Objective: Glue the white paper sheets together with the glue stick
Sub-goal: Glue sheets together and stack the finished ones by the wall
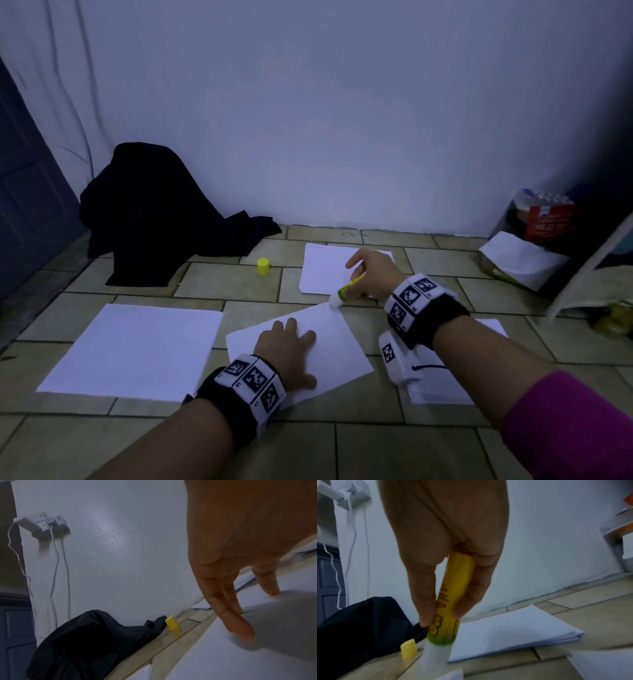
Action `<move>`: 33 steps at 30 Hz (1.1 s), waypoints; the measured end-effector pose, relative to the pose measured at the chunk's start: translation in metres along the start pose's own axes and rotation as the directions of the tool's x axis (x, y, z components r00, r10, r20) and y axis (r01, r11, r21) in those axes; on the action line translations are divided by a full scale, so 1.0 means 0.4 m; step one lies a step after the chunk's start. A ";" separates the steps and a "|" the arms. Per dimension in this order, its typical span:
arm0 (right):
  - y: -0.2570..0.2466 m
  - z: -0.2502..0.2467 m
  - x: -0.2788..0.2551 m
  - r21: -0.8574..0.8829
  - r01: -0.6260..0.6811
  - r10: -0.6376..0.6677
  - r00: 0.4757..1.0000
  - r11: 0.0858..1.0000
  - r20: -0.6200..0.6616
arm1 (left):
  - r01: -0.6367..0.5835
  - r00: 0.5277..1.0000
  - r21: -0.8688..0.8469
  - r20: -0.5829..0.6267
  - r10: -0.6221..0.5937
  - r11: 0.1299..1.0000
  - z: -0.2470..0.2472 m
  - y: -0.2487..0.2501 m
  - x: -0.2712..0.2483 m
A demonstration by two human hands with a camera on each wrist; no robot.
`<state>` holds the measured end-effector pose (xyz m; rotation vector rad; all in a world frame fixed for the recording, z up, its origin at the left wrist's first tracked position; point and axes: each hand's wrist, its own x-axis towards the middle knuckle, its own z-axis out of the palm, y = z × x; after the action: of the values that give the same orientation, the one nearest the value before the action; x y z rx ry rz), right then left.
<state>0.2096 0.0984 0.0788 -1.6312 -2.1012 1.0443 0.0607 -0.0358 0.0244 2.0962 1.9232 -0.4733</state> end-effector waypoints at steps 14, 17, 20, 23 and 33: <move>-0.058 0.087 -0.021 -0.436 0.137 -0.093 0.988 0.889 0.120 | 0.034 0.999 -0.016 0.011 -0.034 0.999 0.014 0.000 0.001; -0.055 0.071 -0.039 -0.517 0.186 -0.075 0.971 0.836 0.228 | 0.033 0.999 -0.012 0.013 -0.033 0.999 0.013 -0.004 0.002; -0.028 0.059 -0.069 -0.554 0.219 -0.057 0.954 0.803 0.294 | 0.022 1.000 -0.018 0.020 -0.022 1.000 0.010 -0.010 0.006; 0.001 0.047 -0.102 -0.582 0.254 -0.034 0.932 0.772 0.362 | 0.008 1.000 -0.019 0.022 -0.008 1.000 0.006 -0.015 0.008; 0.043 -0.005 -0.120 -0.383 0.128 -0.080 0.987 0.915 0.139 | -0.015 0.999 -0.014 0.039 0.015 1.000 -0.003 -0.039 0.013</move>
<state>0.2386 0.0565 0.0783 -1.6307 -2.5802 0.7369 0.0456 -0.0291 0.0239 2.0755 1.8828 -0.4926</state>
